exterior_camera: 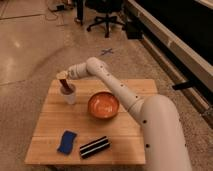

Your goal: Place the pepper in the ceramic cup

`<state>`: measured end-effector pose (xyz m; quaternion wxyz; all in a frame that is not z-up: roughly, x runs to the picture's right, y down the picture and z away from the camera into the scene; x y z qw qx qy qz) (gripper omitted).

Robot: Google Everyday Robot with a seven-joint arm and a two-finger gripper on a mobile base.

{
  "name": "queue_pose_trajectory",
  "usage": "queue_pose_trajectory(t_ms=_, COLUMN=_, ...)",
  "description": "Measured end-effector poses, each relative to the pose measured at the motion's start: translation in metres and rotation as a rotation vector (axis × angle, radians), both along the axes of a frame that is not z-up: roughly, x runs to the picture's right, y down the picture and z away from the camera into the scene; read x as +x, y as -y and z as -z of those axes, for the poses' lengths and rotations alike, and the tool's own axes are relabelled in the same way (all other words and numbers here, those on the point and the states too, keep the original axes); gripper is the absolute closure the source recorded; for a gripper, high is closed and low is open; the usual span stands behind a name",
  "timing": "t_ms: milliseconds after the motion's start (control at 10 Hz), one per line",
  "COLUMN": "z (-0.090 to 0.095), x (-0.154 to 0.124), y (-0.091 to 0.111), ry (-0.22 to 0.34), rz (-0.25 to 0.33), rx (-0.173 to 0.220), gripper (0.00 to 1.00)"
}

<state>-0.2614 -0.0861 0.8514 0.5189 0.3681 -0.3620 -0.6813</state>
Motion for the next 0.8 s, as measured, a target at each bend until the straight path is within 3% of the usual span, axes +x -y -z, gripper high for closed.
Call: queue_pose_trajectory(t_ms=800, z=0.002, x=0.011, y=0.006, ry=-0.011, rz=-0.016, rx=0.028, gripper=0.20)
